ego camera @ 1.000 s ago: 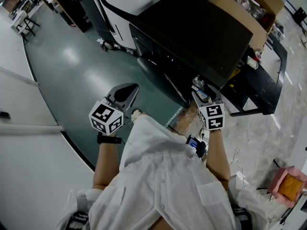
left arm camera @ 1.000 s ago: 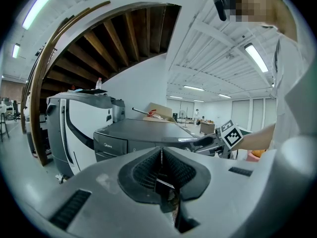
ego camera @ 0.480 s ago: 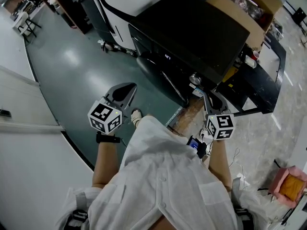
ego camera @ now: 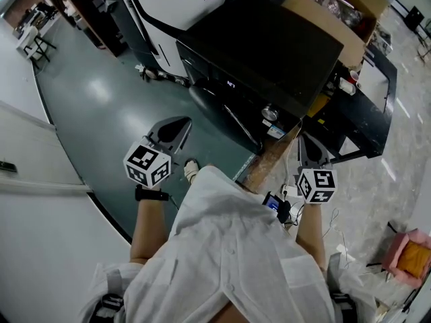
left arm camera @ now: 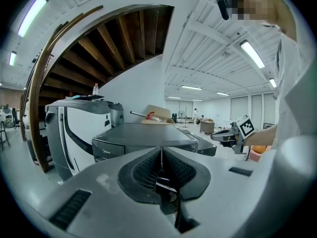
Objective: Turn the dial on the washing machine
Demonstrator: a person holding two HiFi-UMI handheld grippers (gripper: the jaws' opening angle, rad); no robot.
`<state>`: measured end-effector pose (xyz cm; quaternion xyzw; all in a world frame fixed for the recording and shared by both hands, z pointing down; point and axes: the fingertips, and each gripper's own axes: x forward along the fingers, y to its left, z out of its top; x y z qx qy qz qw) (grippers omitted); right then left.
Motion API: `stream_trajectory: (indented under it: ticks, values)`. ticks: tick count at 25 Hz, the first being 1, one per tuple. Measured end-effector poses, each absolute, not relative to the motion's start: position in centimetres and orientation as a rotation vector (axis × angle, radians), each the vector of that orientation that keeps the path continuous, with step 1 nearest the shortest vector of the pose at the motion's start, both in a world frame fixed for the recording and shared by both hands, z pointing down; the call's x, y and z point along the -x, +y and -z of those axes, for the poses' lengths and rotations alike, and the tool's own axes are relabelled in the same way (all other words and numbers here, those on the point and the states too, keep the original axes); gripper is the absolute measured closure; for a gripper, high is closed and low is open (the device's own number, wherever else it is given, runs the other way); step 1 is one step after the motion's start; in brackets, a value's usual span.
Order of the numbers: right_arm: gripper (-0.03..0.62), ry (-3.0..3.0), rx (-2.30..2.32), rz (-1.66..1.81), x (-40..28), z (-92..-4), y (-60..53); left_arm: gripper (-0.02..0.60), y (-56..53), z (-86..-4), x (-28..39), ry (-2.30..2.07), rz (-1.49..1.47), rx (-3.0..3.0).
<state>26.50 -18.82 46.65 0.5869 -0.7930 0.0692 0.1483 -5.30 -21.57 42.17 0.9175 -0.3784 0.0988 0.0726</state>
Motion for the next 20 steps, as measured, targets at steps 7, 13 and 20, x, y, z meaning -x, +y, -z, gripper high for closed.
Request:
stream_trajectory:
  ticks: [7, 13, 20]
  values:
    - [0.594, -2.277, -1.675, -0.184, -26.0, -46.5, -19.1, 0.565, -21.9, -42.5, 5.3, -1.129, -0.288, -2.749]
    - [0.594, -2.272, -1.668, -0.184, -26.1, -46.6, -19.3, 0.565, -22.2, -42.9, 5.2, -1.133, -0.277, -2.735]
    - [0.594, -2.269, -1.671, -0.197, -26.6, -46.8, -19.6, 0.565, -22.3, -43.3, 4.5, -1.115, -0.286, -2.732]
